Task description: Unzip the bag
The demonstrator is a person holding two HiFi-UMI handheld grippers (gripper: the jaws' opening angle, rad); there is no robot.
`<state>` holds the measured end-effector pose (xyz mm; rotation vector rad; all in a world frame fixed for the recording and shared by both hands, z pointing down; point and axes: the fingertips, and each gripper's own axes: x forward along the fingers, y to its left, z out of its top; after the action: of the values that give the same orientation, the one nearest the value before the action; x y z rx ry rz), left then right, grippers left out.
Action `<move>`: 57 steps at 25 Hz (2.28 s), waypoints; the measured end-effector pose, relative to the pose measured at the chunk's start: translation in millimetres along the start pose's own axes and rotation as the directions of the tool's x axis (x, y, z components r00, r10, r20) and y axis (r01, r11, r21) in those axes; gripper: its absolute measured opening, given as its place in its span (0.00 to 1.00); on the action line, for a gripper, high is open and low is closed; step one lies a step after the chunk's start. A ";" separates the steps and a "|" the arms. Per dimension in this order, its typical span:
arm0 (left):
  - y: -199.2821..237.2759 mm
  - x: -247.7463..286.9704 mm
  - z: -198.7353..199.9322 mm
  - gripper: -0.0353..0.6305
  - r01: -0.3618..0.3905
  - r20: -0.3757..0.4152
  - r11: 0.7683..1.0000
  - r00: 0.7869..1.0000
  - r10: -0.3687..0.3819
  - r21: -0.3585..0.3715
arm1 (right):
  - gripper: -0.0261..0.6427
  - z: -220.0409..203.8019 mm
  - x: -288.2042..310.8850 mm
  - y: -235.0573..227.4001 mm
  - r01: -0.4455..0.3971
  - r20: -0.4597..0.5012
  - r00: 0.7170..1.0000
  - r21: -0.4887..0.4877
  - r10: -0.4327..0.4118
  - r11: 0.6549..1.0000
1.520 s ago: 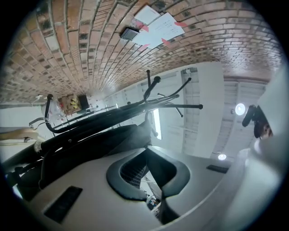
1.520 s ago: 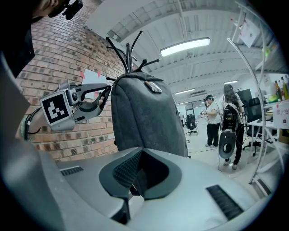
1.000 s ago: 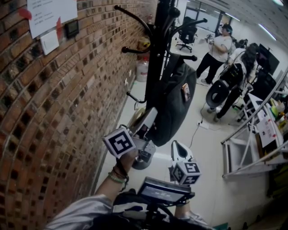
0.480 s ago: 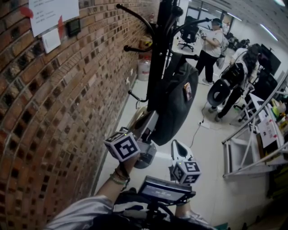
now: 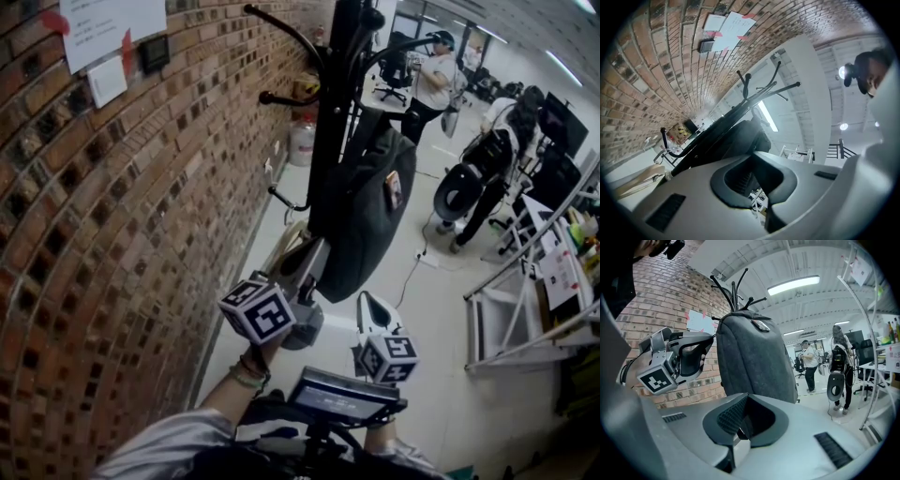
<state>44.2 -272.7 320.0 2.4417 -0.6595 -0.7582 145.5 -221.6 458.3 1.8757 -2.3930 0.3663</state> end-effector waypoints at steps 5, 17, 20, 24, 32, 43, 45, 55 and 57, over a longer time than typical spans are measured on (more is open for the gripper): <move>1.7 -4.1 -4.4 0.07 -0.011 -0.005 1.000 1.000 0.011 0.021 | 0.02 -0.5 -0.5 -0.4 -0.002 -0.001 1.000 0.003 0.002 1.000; 9.3 -12.8 -17.0 0.07 -0.039 -0.014 0.998 0.999 0.040 0.042 | 0.02 -1.9 -2.0 -2.2 -0.002 -0.008 1.000 0.003 0.002 1.000; 12.3 -16.2 -21.6 0.07 -0.054 -0.025 0.997 0.998 0.055 0.058 | 0.02 -2.7 -2.2 -2.4 -0.005 -0.009 1.000 0.004 0.005 1.000; 13.0 -17.7 -23.4 0.07 -0.055 -0.017 0.996 0.998 0.056 0.071 | 0.02 -5.6 -1.9 -3.9 -0.005 -0.014 1.000 0.005 0.005 1.000; 19.3 -22.6 -34.0 0.07 -0.076 -0.021 0.991 0.997 0.079 0.108 | 0.02 -4.3 -3.4 -5.1 0.001 -0.015 1.000 0.005 -0.001 1.000; 34.7 -37.4 -62.5 0.07 -0.115 -0.048 0.993 0.992 0.116 0.026 | 0.02 -5.2 -3.3 -4.5 -0.002 -0.020 1.000 0.003 0.002 1.000; 38.1 -40.1 -67.4 0.07 -0.125 -0.058 0.992 0.990 0.126 0.032 | 0.02 -6.8 -3.1 -4.0 -0.004 -0.027 1.000 0.004 0.004 1.000; 52.9 -48.4 -87.1 0.07 -0.157 -0.098 0.984 0.982 0.164 0.079 | 0.02 -14.4 -1.8 -8.1 -0.008 -0.040 0.999 0.003 0.008 1.000; 55.3 -49.3 -90.7 0.07 -0.159 -0.102 0.984 0.981 0.167 0.086 | 0.02 -12.4 -2.0 -7.4 -0.007 -0.038 0.999 0.005 0.007 1.000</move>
<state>48.0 -258.5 436.2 2.4420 -0.8486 -0.5396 152.1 -218.5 470.9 1.8454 -2.3772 0.4049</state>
